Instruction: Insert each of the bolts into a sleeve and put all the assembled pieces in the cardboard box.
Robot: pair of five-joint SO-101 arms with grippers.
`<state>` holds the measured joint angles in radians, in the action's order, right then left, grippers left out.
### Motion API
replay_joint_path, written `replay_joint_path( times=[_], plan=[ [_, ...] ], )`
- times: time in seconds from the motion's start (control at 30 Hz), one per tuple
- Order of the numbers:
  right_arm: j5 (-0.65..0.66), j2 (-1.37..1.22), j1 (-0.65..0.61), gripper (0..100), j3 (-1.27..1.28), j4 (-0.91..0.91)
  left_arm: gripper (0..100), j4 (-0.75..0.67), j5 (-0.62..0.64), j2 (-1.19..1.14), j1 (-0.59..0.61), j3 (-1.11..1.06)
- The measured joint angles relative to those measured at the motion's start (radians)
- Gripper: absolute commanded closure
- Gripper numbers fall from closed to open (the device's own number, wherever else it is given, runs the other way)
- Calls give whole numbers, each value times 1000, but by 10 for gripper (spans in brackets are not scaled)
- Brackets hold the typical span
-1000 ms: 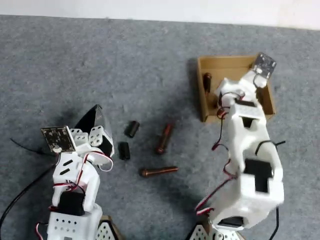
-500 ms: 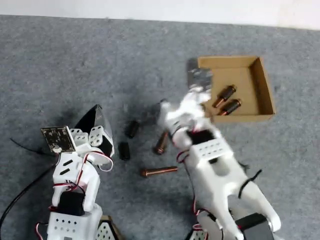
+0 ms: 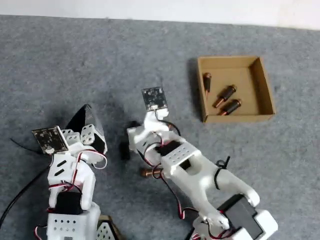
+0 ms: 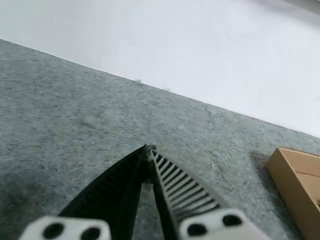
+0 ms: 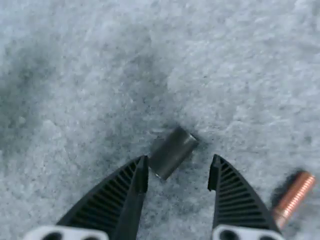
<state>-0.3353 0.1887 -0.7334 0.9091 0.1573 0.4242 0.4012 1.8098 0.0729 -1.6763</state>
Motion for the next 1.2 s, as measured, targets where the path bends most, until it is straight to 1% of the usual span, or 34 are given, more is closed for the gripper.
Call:
replay_joint_path(
  times=[0.23,0.4,0.5,0.73,0.83,1.03,1.2],
  plan=[
    [0,-91,-34,817,-15,-12,986,0,0,0,28,0],
    [-80,-253,-38,816,-160,-14,986,0,0,0,28,0],
    [-92,-350,-38,816,-245,-12,986,0,0,0,28,0],
    [-97,-399,-37,817,-305,-6,986,0,0,0,28,0],
    [-97,-399,-37,817,-330,64,986,0,0,0,28,0],
    [-100,-407,-37,817,-430,292,986,0,0,0,28,0],
    [-100,-407,-37,817,-448,374,986,0,0,0,28,0]
  ],
)
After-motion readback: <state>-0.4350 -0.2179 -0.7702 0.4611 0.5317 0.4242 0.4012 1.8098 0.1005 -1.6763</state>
